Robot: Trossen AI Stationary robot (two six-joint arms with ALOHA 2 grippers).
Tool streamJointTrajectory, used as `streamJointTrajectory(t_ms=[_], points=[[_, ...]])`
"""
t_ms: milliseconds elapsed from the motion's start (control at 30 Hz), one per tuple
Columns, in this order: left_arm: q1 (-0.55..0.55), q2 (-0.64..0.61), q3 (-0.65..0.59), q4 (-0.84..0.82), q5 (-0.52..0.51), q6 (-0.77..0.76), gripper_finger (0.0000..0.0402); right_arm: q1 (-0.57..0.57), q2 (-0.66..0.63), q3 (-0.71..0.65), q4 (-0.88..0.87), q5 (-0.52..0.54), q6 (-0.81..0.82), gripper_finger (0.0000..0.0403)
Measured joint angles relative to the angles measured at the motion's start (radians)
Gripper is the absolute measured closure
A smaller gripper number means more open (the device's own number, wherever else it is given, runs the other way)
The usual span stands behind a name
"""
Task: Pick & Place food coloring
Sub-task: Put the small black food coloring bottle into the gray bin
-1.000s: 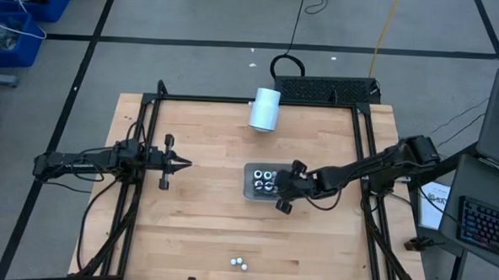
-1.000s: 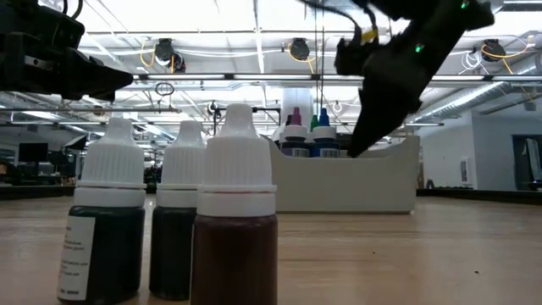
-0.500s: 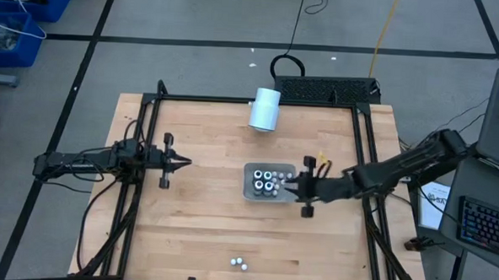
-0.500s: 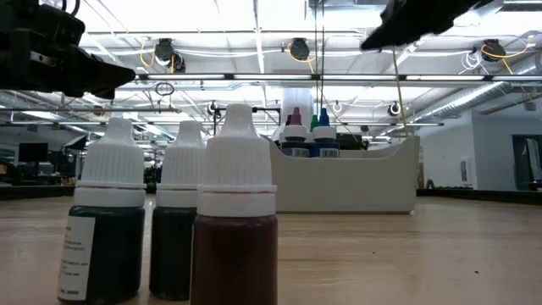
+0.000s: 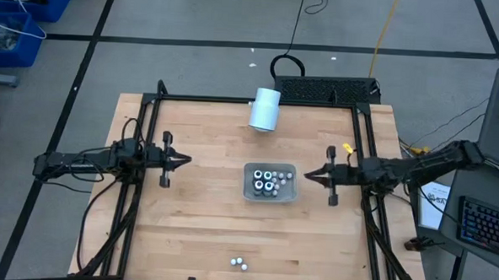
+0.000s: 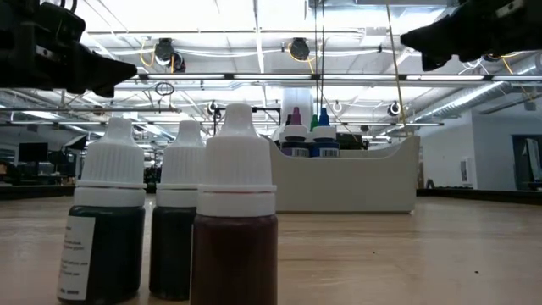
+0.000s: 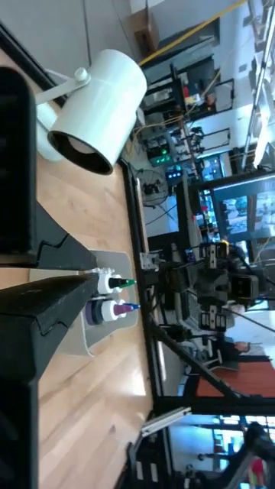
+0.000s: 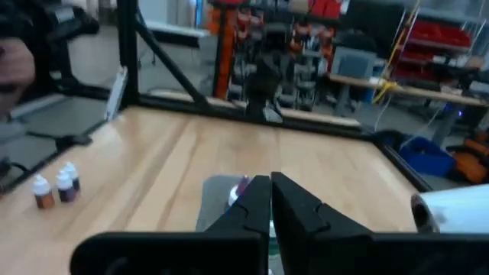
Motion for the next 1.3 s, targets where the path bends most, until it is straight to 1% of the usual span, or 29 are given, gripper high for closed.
streamJointTrajectory(t_ms=[167, 300, 367, 433, 500, 567, 633, 667, 733, 767, 800, 900, 1000, 1067, 1133, 1300], points=[[0.000, 0.000, 0.000, 0.008, -0.001, 0.001, 0.0371, -0.015, -0.149, -0.058, 0.002, -0.004, 0.000, 0.0400], [0.000, 0.000, 0.000, 0.027, -0.031, -0.025, 0.0371, -0.015, -0.232, -0.118, 0.013, -0.096, -0.002, 0.0402], [0.000, 0.000, 0.000, 0.038, -0.044, -0.121, 0.0371, -0.015, -0.255, -0.154, 0.039, -0.099, -0.001, 0.0402], [-0.002, 0.000, 0.000, 0.026, -0.021, -0.214, 0.0371, -0.015, -0.264, -0.197, 0.078, -0.099, -0.001, 0.0402], [-0.011, 0.000, 0.000, 0.010, 0.013, -0.247, 0.0371, -0.015, -0.268, -0.235, 0.119, -0.100, -0.004, 0.0402], [-0.023, 0.000, 0.000, 0.000, -0.004, -0.272, 0.0371, -0.015, -0.268, -0.262, 0.181, -0.100, -0.014, 0.0402], [-0.037, 0.000, 0.000, 0.002, -0.036, -0.319, 0.0371, -0.015, -0.271, -0.278, 0.208, -0.099, -0.017, 0.0402], [-0.047, 0.000, 0.000, 0.002, -0.032, -0.361, 0.0372, -0.015, -0.269, -0.284, 0.201, -0.098, -0.021, 0.0402], [-0.086, 0.011, 0.000, 0.012, 0.012, -0.433, 0.0382, -0.015, -0.268, -0.287, 0.197, -0.099, -0.031, 0.0402], [-0.115, 0.026, 0.000, 0.022, 0.008, -0.453, 0.0391, -0.015, -0.269, -0.287, 0.197, -0.099, -0.032, 0.0402], [-0.152, 0.042, 0.000, 0.029, -0.021, -0.474, 0.0395, -0.015, -0.269, -0.287, 0.196, -0.099, -0.036, 0.0401], [-0.279, 0.125, 0.000, 0.110, -0.169, -0.505, 0.0396, -0.015, -0.269, -0.287, 0.183, -0.099, -0.058, 0.0402], [-0.411, 0.256, 0.023, 0.209, -0.276, -0.546, 0.0398, -0.015, -0.268, -0.288, 0.165, -0.099, -0.099, 0.0402], [-0.496, 0.351, 0.082, 0.238, -0.347, -0.559, 0.0398, -0.015, -0.269, -0.288, 0.164, -0.099, -0.118, 0.0401], [-0.572, 0.456, 0.163, 0.230, -0.432, -0.558, 0.0399, -0.015, -0.269, -0.288, 0.162, -0.099, -0.128, 0.0402], [-0.701, 0.743, 0.411, 0.130, -0.618, -0.505, 0.0399, -0.015, -0.269, -0.289, 0.159, -0.099, -0.132, 0.0401]])
